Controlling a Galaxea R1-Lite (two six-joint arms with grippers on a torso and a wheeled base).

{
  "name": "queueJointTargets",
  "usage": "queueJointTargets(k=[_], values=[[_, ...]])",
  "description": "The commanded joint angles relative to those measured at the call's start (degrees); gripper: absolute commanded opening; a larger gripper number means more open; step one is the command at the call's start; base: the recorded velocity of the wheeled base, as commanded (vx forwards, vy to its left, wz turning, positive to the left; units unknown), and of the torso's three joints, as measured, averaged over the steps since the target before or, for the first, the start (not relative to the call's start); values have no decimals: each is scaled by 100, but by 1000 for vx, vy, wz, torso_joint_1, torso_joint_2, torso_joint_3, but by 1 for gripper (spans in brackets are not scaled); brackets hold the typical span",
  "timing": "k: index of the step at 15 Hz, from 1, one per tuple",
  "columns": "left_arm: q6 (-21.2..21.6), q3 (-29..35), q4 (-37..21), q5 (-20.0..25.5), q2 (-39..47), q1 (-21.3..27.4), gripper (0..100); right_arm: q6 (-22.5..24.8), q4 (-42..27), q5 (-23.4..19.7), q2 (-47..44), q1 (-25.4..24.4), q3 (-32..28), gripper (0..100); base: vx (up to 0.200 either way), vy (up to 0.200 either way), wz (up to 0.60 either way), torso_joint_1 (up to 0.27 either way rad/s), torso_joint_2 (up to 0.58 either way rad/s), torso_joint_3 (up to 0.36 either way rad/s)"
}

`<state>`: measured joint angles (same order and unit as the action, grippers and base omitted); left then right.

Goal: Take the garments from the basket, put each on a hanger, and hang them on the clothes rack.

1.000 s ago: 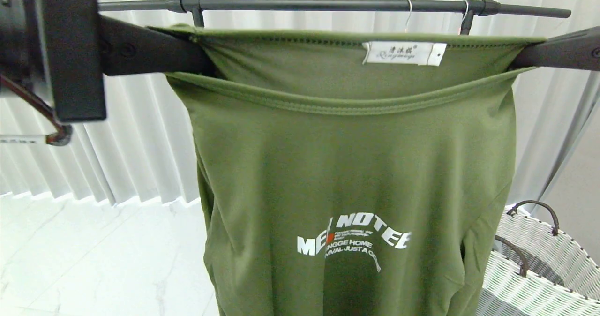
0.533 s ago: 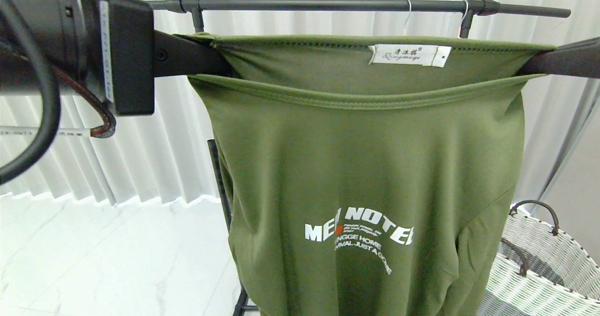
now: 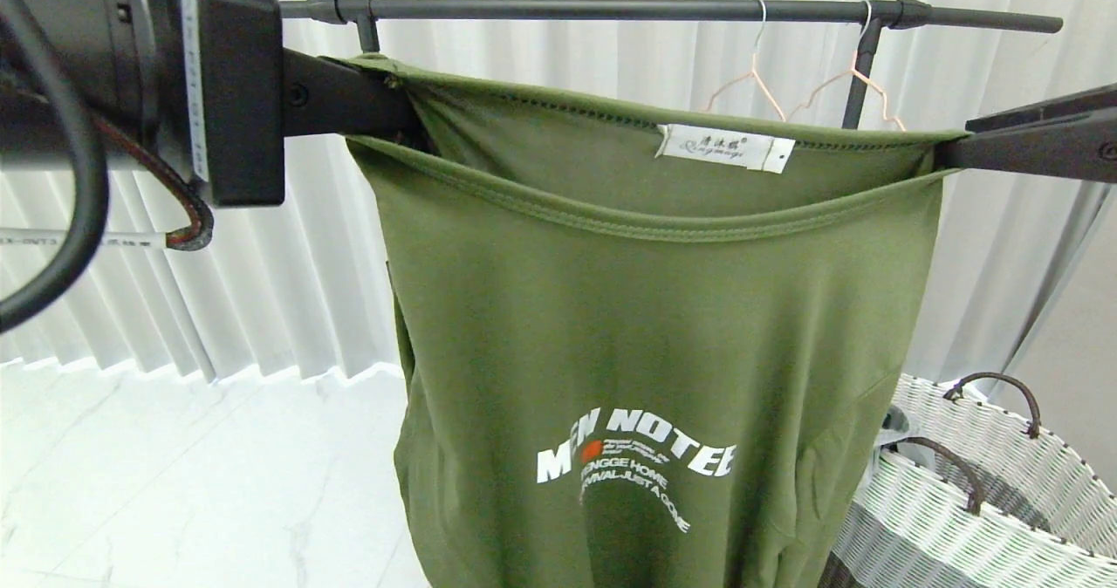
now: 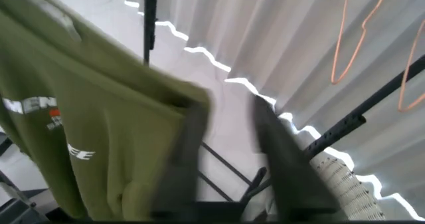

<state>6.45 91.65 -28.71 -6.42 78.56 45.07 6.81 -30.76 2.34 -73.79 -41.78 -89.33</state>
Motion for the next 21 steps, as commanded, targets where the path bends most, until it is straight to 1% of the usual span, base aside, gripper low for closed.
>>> queueJointTargets(k=[1, 3, 4, 5, 7, 9, 11, 12, 13, 14, 15, 16, 18, 19, 21], values=[[-3, -7, 6, 1, -7, 2, 0, 4, 8, -6, 23, -41, 83, 100, 0, 0, 0, 0, 0, 0], [-3, -15, 6, -52, 2, 2, 0, 4, 26, -32, 198, -111, 320, 100, 0, 0, 0, 0, 0, 0], [-12, -15, 6, -149, 11, -7, 0, 4, 26, -49, 330, -129, 452, 100, 0, 0, 0, 0, 0, 0], [-12, -15, 6, -272, 28, -7, 0, -5, 35, -155, 436, -129, 566, 100, 0, 0, 0, 0, 0, 0], [6, -15, 6, -368, 28, 2, 0, 4, 35, -559, 647, -120, 707, 100, 0, 0, 0, 0, 0, 0], [32, -24, 6, -430, 28, 2, 0, -13, 131, -577, 726, -103, 812, 100, 0, 0, 0, 0, 0, 0], [41, -42, 6, -570, 19, -7, 0, -22, 210, -515, 743, 38, 935, 100, 0, 0, 0, 0, 0, 0], [49, -95, 6, -676, -16, -51, 0, 13, 158, -260, 726, 425, 988, 100, 0, 0, 0, 0, 0, 0], [155, -209, -3, -799, -112, -306, 0, 13, -80, 548, 620, 987, 1023, 100, 0, 0, 0, 0, 0, 0], [357, -314, -3, -817, -174, -569, 0, 4, -167, 970, 567, 1242, 1076, 100, 0, 0, 0, 0, 0, 0], [621, -429, 6, -808, -235, -1000, 0, 22, -176, 1172, 559, 1515, 1225, 100, 0, 0, 0, 0, 0, 0], [717, -543, 6, -799, -279, -1387, 0, 66, -167, 1216, 594, 1664, 1366, 100, 0, 0, 0, 0, 0, 0], [691, -754, 14, -781, -359, -1870, 0, 154, -159, 1286, 664, 1919, 1568, 100, 0, 0, 0, 0, 0, 0], [691, -850, 32, -781, -394, -2064, 0, 250, -159, 1383, 699, 2042, 1665, 100, 0, 0, 0, 0, 0, 0], [700, -1026, 208, -790, -455, -2160, 0, 400, -115, 1585, 761, 2288, 1893, 100, 0, 0, 0, 0, 0, 0]])
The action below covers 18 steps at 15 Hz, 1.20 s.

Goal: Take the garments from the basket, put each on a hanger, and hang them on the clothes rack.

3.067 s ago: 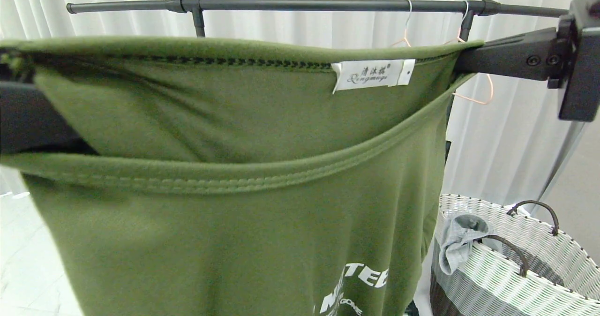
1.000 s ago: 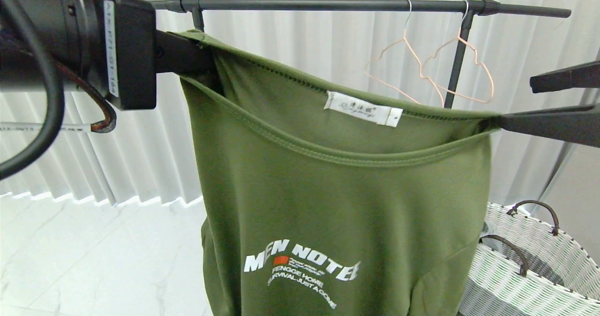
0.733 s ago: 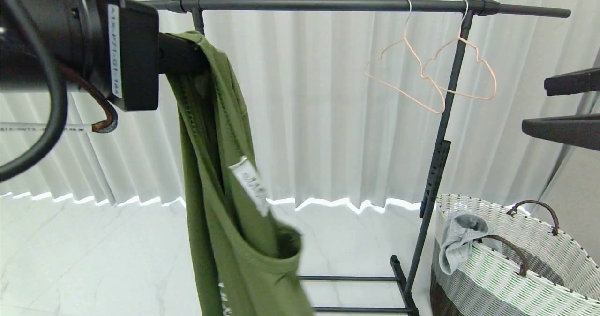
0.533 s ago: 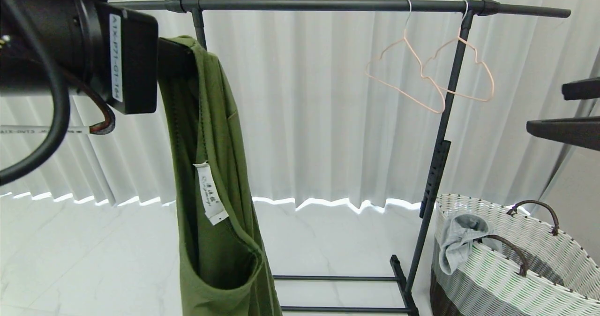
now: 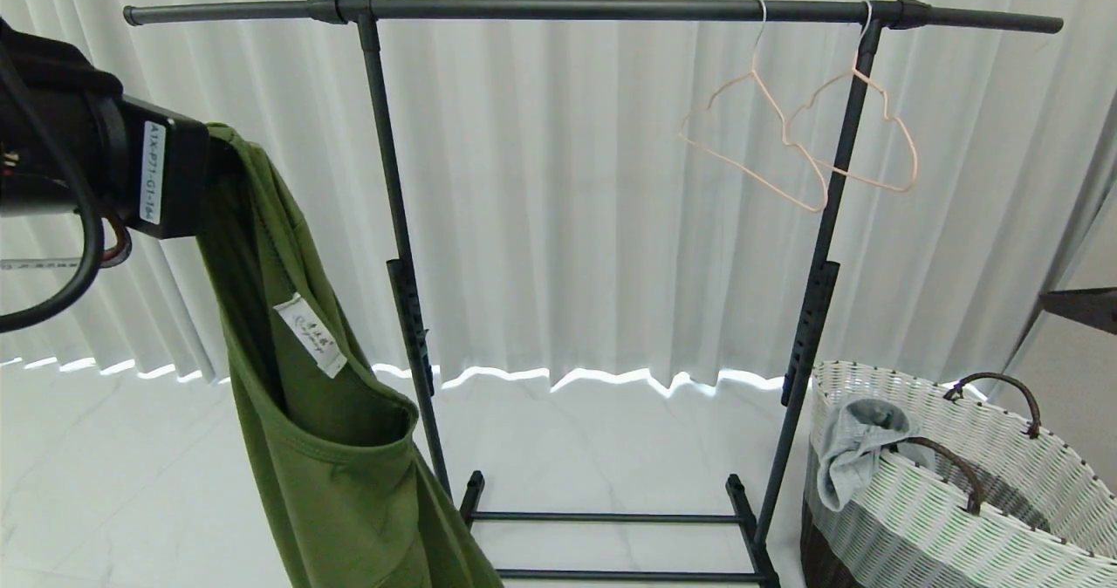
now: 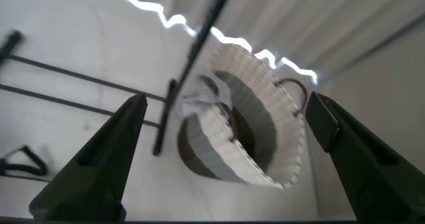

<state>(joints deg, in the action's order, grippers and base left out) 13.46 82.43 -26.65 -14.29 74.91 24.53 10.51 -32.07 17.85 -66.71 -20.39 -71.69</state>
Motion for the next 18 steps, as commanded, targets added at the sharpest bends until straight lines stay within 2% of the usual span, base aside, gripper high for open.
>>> queueJointTargets(k=[1, 3, 7, 11, 18], values=[[-1, -166, 63, -4, -117, -106, 0, 83, 17, 70, 79, 185, 182, 100, 0, 0, 0, 0, 0, 0], [43, -430, 230, -13, -249, -106, 0, 57, 26, 43, 193, 264, 261, 100, 0, 0, 0, 0, 0, 0], [43, -474, 239, -13, -310, -106, 0, -269, 26, 43, 281, 264, 393, 100, 0, 0, 0, 33, -126, -130], [43, -465, 274, -13, -310, -106, 0, -295, 87, 26, 272, 264, 393, 100, 0, 0, 0, 154, -466, -282], [52, -474, 362, -13, -319, -106, 0, -400, 711, -18, 228, 264, 744, 100, 0, 0, 0, 183, -473, -286]])
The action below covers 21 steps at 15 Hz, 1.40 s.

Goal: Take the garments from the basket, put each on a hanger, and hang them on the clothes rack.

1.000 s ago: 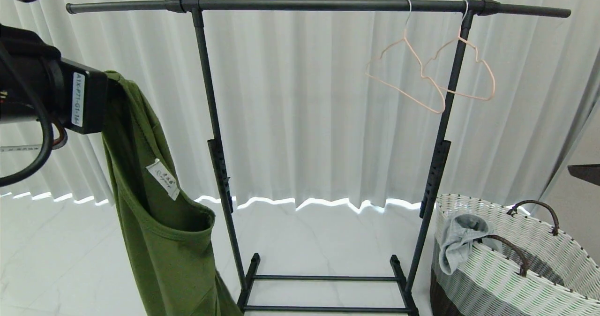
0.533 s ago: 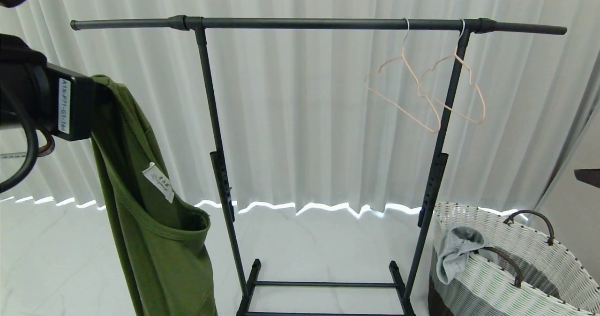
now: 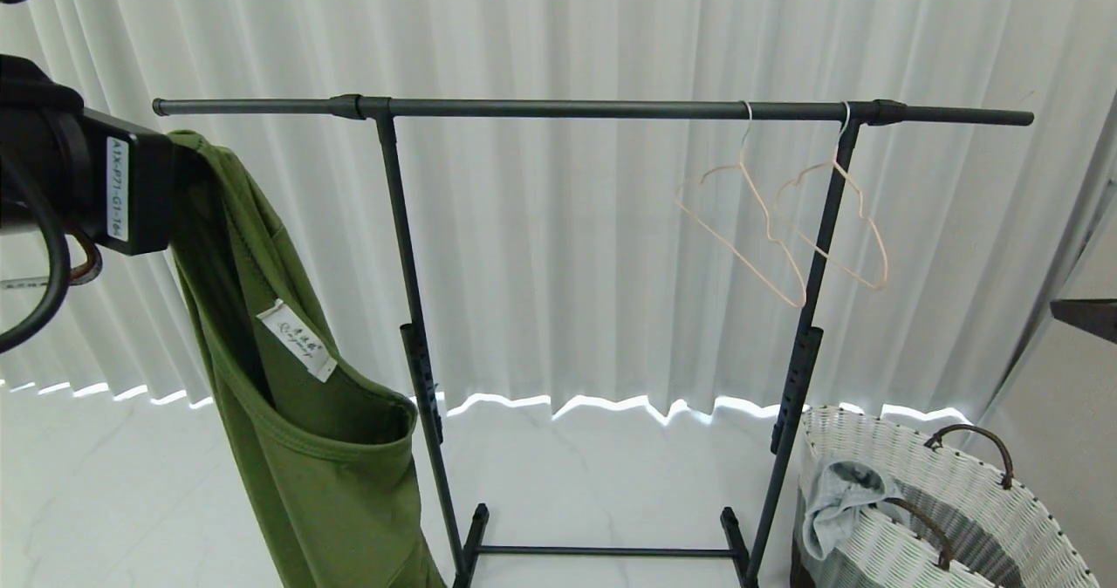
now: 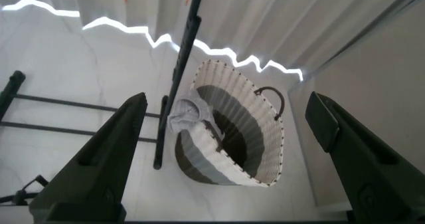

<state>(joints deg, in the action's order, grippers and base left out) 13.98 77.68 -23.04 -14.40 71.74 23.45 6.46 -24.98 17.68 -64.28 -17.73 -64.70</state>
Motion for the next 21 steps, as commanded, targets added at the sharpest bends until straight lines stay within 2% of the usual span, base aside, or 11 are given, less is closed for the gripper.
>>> queueJointTargets(k=[1, 5, 8, 10, 18, 21], values=[[-1, 2, 1, -2, -29, 1, 0, 4, 81, -10, -23, -3, 80, 100, 0, 0, 0, 193, -486, -271], [122, -139, 1, -2, -143, 10, 0, 4, 221, -1, -49, 6, 185, 100, 0, 0, 0, 194, -449, -256], [184, -218, -8, -2, -231, 1, 0, 22, 309, 17, -32, 6, 317, 100, 0, 0, 0, 56, -123, -69], [421, -297, 1, 7, -319, 10, 0, 39, 327, 8, -32, 6, 317, 100, 0, 0, 0, 0, 0, 0], [447, -411, 1, 16, -354, 10, 0, 39, 327, 8, -32, 6, 326, 100, 0, -200, 0, 3, -1, 1], [439, -420, 1, 16, -363, 10, 0, 13, 336, -1, -58, 6, 335, 100, 0, 0, 0, 0, 0, 0]])
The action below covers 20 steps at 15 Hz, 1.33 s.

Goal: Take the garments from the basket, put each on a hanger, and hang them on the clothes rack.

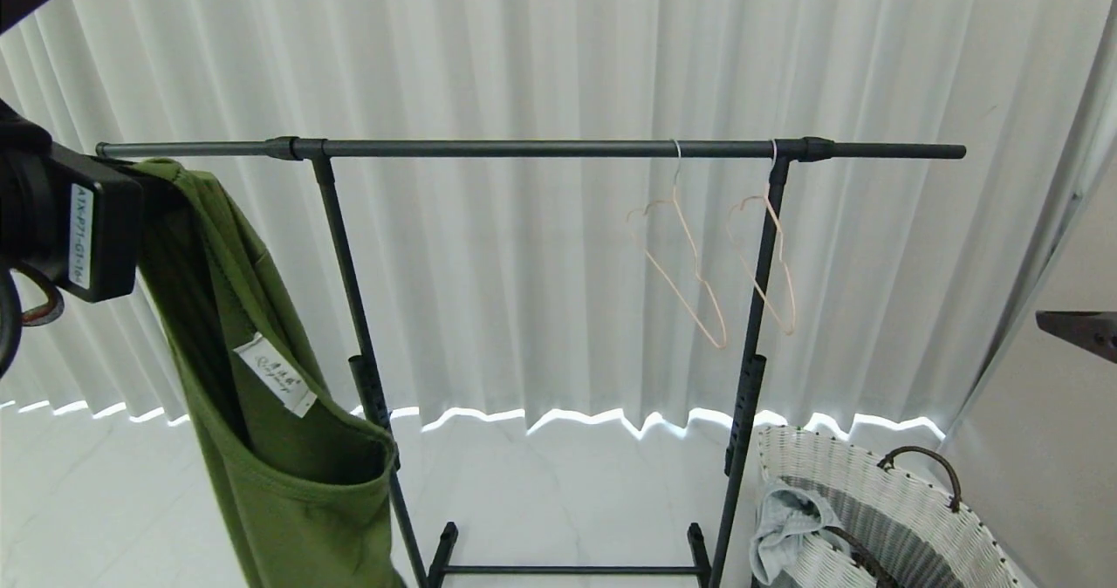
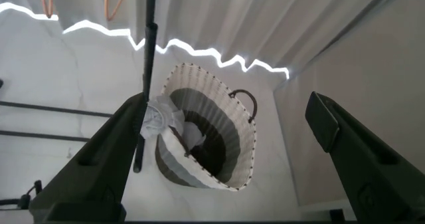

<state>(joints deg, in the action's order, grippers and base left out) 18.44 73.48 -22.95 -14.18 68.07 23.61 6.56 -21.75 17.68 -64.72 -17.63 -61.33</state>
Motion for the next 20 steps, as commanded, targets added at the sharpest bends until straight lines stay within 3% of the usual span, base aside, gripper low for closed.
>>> queueJointTargets(k=[1, 4, 8, 11, 13, 20], values=[[10, -1, -7, -15, 4, -15, 0, -5, 21, -19, -58, -4, -2, 100, 0, 0, 0, 0, 0, 0], [1, -18, -7, -24, 31, -15, 0, -5, 21, -19, -190, 14, -2, 100, 0, 0, 0, 0, 0, 0], [-16, -45, -7, -24, 48, -23, 0, -85, 285, -63, -348, 14, -10, 100, 200, 0, 0, -5, -4, 6], [1, -89, -7, -24, 48, -129, 0, -287, 382, -520, -375, 5, -10, 100, 200, 0, 0, 10, 1, 1], [1, -98, -7, -24, 48, -155, 0, -383, 382, -520, -445, 5, -10, 100, 200, 0, 0, 2, 2, 10], [-8, -229, -7, -15, 31, -226, 0, -1157, 602, -528, -981, -268, -19, 100, 171, 0, 0, 2, 3, 3]])
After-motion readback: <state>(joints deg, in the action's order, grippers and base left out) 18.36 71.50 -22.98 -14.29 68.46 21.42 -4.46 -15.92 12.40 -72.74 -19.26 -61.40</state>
